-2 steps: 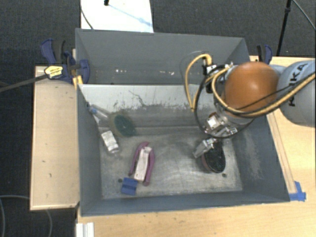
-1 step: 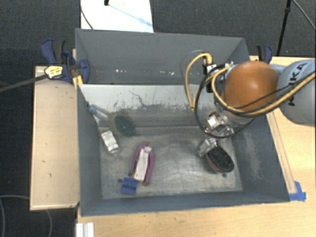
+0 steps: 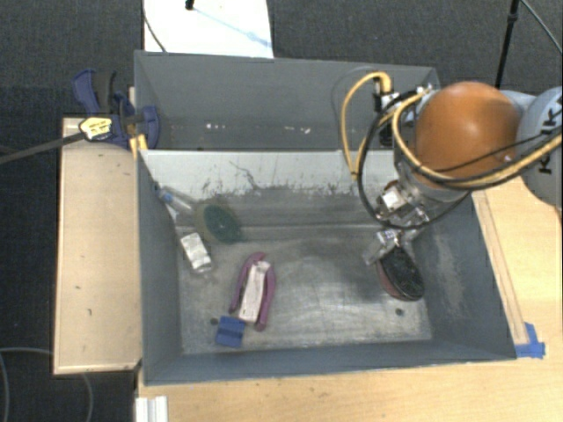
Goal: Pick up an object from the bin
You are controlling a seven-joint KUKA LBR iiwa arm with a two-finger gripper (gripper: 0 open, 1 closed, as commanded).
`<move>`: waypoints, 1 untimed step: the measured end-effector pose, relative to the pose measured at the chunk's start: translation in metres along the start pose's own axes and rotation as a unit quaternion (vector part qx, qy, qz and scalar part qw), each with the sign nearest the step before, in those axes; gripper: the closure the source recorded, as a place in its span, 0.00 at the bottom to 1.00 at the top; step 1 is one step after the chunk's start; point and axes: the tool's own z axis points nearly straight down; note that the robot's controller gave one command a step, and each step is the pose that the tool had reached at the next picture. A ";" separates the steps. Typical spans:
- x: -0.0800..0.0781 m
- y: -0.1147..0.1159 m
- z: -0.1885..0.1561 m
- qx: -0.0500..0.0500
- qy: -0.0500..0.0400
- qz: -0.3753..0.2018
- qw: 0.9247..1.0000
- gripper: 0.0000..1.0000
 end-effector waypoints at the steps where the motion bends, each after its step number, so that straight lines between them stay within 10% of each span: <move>1: 0.000 -0.002 -0.057 0.000 0.000 0.006 1.000 1.00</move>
Offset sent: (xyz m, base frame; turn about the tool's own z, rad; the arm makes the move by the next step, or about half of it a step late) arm -0.0001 0.0001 0.0535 0.0000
